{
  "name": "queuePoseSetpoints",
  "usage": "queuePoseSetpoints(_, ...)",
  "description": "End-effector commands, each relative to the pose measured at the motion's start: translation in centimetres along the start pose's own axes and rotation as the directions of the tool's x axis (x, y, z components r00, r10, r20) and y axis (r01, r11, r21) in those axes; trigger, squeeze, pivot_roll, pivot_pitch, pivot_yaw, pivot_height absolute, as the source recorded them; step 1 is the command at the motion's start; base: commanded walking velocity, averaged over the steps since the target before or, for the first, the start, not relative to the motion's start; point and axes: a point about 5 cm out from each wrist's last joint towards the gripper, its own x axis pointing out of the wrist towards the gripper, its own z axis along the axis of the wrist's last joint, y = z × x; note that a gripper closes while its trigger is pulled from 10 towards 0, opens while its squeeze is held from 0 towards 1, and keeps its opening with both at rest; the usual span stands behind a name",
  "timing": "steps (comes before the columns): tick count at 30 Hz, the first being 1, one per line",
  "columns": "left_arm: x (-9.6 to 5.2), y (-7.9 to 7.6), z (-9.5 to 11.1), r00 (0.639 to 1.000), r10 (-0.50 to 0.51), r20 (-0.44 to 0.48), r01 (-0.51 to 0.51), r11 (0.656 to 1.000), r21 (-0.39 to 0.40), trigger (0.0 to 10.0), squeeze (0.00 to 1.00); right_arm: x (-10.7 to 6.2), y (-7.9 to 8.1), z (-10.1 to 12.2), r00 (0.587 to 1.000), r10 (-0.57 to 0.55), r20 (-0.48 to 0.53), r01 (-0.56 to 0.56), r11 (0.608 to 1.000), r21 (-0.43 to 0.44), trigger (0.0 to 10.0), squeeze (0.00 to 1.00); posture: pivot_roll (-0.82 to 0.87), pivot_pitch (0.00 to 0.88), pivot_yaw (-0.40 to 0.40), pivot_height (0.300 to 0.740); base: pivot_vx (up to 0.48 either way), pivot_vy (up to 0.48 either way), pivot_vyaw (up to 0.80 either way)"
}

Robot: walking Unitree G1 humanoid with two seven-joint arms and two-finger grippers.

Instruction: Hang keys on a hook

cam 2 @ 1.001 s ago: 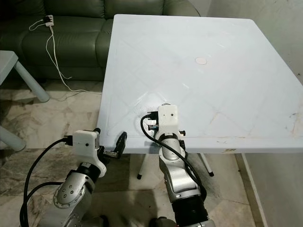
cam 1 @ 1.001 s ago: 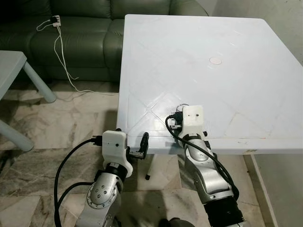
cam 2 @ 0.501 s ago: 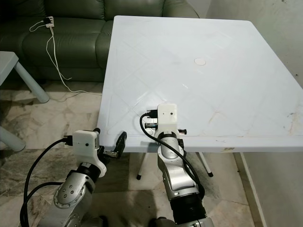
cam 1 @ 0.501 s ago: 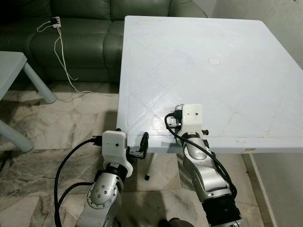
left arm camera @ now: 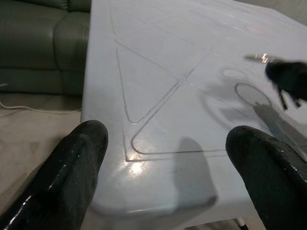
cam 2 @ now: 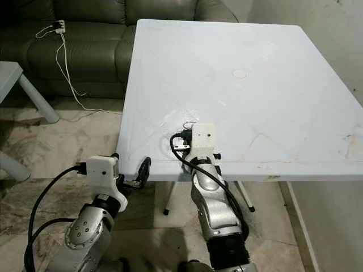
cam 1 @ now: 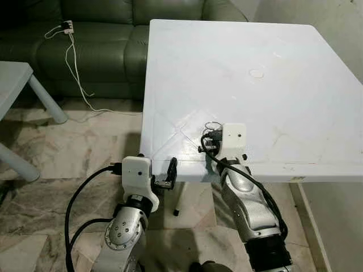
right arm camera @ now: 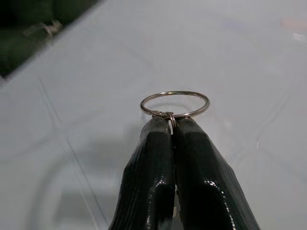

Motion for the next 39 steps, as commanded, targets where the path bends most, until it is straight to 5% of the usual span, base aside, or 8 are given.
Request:
queuePoseSetpoints(1,0.1,-0.1,-0.1,1.0,0.004,-0.005,-0.004,1.0,-0.004,10.0,0.0,-0.3,0.2,0.4,0.999,0.019,0.032,-0.018,1.0,-0.005,0.0,0.0,0.09,0.182,-0.113,0.74,0.0,0.0,0.0)
queuePoseSetpoints(6,0.2,0.0,0.0,1.0,0.01,0.0,-0.01,1.0,-0.01,10.0,0.0,-1.2,0.1,1.7,0.972,0.149,0.181,-0.137,0.988,-0.077,0.0,0.0,0.08,0.178,-0.116,0.74,0.0,0.0,0.0)
queuePoseSetpoints(8,0.3,0.1,0.0,1.0,0.012,0.002,-0.012,1.0,-0.011,10.0,0.0,-1.5,-0.2,2.1,0.957,0.175,0.231,-0.154,0.982,-0.105,1.8,0.0,0.08,0.175,-0.116,0.74,0.0,0.0,0.0)
queuePoseSetpoints(10,0.6,0.2,0.1,1.0,0.015,0.011,-0.014,1.0,-0.009,10.0,0.0,-1.8,-0.8,2.5,0.948,0.179,0.264,-0.159,0.983,-0.097,5.1,0.0,0.08,0.171,-0.117,0.74,0.0,0.0,0.0)
queuePoseSetpoints(11,0.8,0.3,0.3,1.0,0.017,0.017,-0.017,1.0,-0.007,10.0,0.0,-1.9,-1.1,2.5,0.947,0.18,0.267,-0.158,0.982,-0.102,10.0,0.0,0.08,0.164,-0.117,0.74,0.0,0.0,0.0)
queuePoseSetpoints(18,2.0,1.8,1.3,0.996,0.058,0.072,-0.056,0.998,-0.028,10.0,0.0,-2.7,-4.0,2.6,0.939,0.177,0.296,-0.109,0.966,-0.233,10.0,0.0,0.06,0.134,-0.111,0.74,0.0,0.0,0.0)
queuePoseSetpoints(35,3.3,5.4,3.8,0.97,0.095,0.222,-0.105,0.994,0.03,10.0,0.0,-5.1,-7.9,1.2,0.973,0.051,0.226,-0.023,0.992,-0.124,10.0,0.0,0.02,0.052,-0.08,0.74,0.0,0.0,0.0)
queuePoseSetpoints(39,4.4,6.1,4.0,0.965,0.134,0.224,-0.125,0.991,-0.054,10.0,0.0,-4.8,-8.4,0.9,0.979,0.004,0.205,0.026,0.989,-0.144,10.0,0.0,0.01,0.025,-0.075,0.74,0.0,0.0,0.0)
